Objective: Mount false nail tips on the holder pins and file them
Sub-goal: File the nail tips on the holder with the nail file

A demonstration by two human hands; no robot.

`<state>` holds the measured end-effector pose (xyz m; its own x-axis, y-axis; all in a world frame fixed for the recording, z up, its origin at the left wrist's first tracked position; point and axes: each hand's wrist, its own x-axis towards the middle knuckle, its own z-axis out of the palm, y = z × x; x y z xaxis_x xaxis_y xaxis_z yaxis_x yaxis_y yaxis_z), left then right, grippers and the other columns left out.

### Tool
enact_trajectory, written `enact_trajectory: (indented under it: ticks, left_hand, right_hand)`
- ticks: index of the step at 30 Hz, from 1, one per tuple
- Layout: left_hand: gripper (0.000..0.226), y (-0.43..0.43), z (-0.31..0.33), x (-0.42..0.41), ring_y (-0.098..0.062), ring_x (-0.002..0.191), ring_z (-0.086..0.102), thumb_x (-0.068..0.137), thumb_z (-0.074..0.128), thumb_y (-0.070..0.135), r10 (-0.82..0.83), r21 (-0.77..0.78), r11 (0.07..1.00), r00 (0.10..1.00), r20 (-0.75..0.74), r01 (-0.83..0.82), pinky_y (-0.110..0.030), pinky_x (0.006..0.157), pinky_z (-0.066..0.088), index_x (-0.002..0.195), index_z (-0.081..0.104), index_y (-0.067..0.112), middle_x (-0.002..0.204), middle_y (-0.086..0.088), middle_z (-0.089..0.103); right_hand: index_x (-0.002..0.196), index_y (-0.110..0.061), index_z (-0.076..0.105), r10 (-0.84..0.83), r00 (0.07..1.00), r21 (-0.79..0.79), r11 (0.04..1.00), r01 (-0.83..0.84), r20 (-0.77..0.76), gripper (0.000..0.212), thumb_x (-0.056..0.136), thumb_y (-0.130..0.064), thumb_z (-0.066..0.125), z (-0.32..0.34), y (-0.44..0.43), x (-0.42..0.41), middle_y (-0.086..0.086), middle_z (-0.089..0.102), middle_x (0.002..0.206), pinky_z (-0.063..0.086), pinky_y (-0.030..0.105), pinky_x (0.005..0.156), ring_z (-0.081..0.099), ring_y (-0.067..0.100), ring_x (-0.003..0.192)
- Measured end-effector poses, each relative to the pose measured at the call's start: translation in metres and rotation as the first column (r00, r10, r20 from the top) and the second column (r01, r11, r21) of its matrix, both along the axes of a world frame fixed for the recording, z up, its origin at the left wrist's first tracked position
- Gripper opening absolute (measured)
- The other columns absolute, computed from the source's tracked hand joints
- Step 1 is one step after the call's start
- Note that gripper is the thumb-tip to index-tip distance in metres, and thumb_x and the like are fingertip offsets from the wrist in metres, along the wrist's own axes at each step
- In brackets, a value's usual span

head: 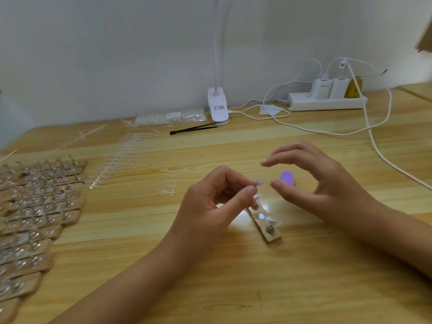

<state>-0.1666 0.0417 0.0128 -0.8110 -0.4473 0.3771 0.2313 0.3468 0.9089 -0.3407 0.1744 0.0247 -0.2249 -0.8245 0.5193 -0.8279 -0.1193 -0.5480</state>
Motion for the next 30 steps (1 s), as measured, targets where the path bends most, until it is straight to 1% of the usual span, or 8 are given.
enact_trajectory:
  ticks: [3,6,10,13,18,23,26,30]
  left_hand:
    - [0.009,0.001,0.0,0.0,-0.013,0.079,0.07,0.085,0.067,0.033,0.0,-0.007,1.0,1.0,0.018,0.0,-0.032,0.078,0.057,0.088,0.067,0.024,0.08,0.003,0.072]
    - [0.013,0.002,0.0,0.0,-0.012,0.077,0.069,0.086,0.066,0.033,-0.011,-0.012,1.0,0.999,0.036,0.012,-0.028,0.075,0.056,0.089,0.066,0.02,0.08,0.002,0.072]
    - [0.011,0.003,-0.001,0.0,-0.011,0.076,0.069,0.086,0.067,0.032,-0.025,-0.021,0.999,0.998,0.052,0.026,-0.024,0.073,0.054,0.088,0.066,0.021,0.08,0.002,0.072]
    - [0.007,0.003,-0.002,0.001,-0.011,0.077,0.07,0.085,0.067,0.032,-0.034,-0.024,0.999,0.998,0.059,0.035,-0.023,0.073,0.053,0.086,0.066,0.025,0.08,0.003,0.072]
    - [0.007,0.004,-0.002,0.001,-0.011,0.078,0.071,0.085,0.067,0.033,-0.028,-0.056,0.998,0.998,0.053,0.031,-0.021,0.073,0.054,0.087,0.066,0.027,0.081,0.005,0.072]
    - [0.008,0.004,-0.003,0.0,-0.014,0.081,0.071,0.086,0.066,0.035,-0.014,-0.047,0.999,0.999,0.053,0.016,-0.026,0.075,0.055,0.088,0.066,0.027,0.083,0.003,0.074]
    - [0.006,0.004,-0.002,0.0,-0.014,0.082,0.072,0.087,0.066,0.034,0.009,-0.081,0.997,0.999,0.042,-0.006,-0.027,0.076,0.056,0.088,0.066,0.028,0.084,0.003,0.074]
    - [0.006,0.005,-0.004,-0.001,-0.013,0.08,0.072,0.089,0.069,0.019,0.053,-0.16,0.986,0.998,0.027,-0.048,-0.022,0.074,0.055,0.088,0.066,0.024,0.083,0.004,0.073]
  right_hand:
    - [0.119,-0.014,0.063,0.143,0.989,-0.165,0.977,-0.135,0.036,0.036,0.086,-0.028,0.068,0.003,0.002,0.015,-0.003,0.063,0.104,0.051,0.026,0.084,0.063,0.018,0.097]
    - [0.118,-0.016,0.061,0.171,0.982,-0.171,0.973,-0.157,0.075,0.036,0.085,-0.027,0.068,0.002,0.003,0.02,-0.001,0.064,0.098,0.054,0.028,0.079,0.064,0.018,0.091]
    - [0.106,-0.012,0.065,0.179,0.982,-0.194,0.967,-0.166,0.051,0.021,0.088,-0.022,0.069,0.0,0.001,0.021,-0.001,0.063,0.091,0.053,0.025,0.074,0.064,0.015,0.082]
    - [0.099,-0.007,0.069,0.172,0.985,-0.187,0.968,-0.168,0.001,0.017,0.088,-0.019,0.071,0.0,0.0,0.019,0.001,0.063,0.091,0.049,0.018,0.074,0.063,0.012,0.081]
    - [0.096,-0.005,0.07,0.176,0.984,-0.18,0.969,-0.172,0.005,0.015,0.086,-0.016,0.074,0.0,0.0,0.018,0.0,0.065,0.091,0.05,0.016,0.074,0.064,0.011,0.082]
    - [0.095,-0.009,0.068,0.196,0.969,-0.186,0.968,-0.167,0.15,0.011,0.084,-0.01,0.068,0.001,0.0,0.022,-0.003,0.065,0.09,0.051,0.02,0.075,0.065,0.015,0.084]
    - [0.094,-0.009,0.068,0.187,0.965,-0.153,0.975,-0.16,0.184,0.011,0.083,-0.008,0.068,0.001,0.001,0.022,-0.004,0.065,0.089,0.052,0.021,0.076,0.066,0.014,0.084]
    - [0.099,-0.005,0.069,0.166,0.984,-0.127,0.979,-0.158,0.056,0.015,0.086,-0.012,0.068,0.002,0.002,0.021,-0.002,0.065,0.091,0.051,0.018,0.076,0.065,0.01,0.084]
